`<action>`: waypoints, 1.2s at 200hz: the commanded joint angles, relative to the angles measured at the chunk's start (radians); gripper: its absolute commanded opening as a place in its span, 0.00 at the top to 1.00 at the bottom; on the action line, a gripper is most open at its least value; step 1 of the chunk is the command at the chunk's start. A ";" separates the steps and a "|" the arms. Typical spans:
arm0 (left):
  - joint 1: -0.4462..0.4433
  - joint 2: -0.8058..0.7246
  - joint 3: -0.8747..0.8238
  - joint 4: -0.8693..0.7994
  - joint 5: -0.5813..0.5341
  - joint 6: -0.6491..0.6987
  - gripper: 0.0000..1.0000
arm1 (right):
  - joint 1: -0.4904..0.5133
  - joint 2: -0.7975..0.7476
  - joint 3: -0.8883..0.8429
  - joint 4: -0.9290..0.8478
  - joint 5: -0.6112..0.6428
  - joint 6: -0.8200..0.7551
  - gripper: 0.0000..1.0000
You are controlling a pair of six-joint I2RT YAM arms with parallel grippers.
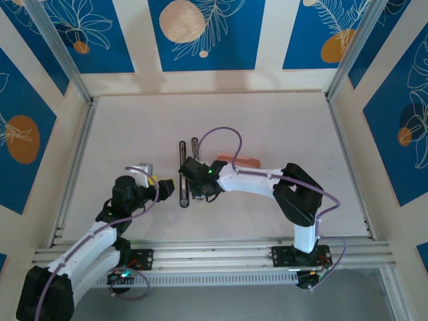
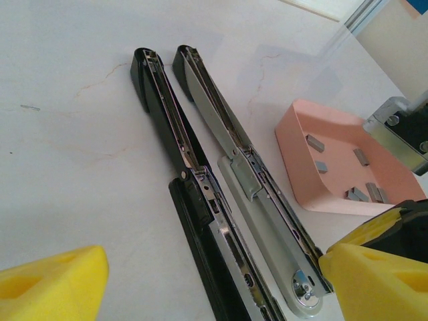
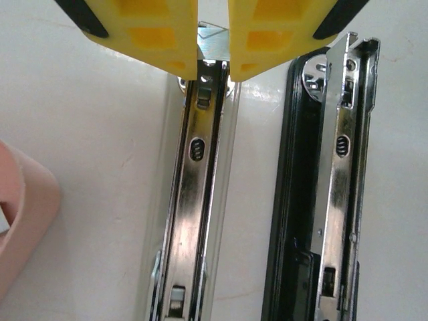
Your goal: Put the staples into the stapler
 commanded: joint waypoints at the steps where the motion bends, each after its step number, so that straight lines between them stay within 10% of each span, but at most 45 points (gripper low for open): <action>1: -0.009 -0.015 -0.002 0.010 0.005 0.014 0.14 | 0.002 0.016 0.041 -0.060 -0.041 0.049 0.85; 240: -0.009 -0.058 -0.001 -0.014 0.000 0.021 0.14 | -0.018 -0.008 0.022 -0.038 -0.015 0.029 0.85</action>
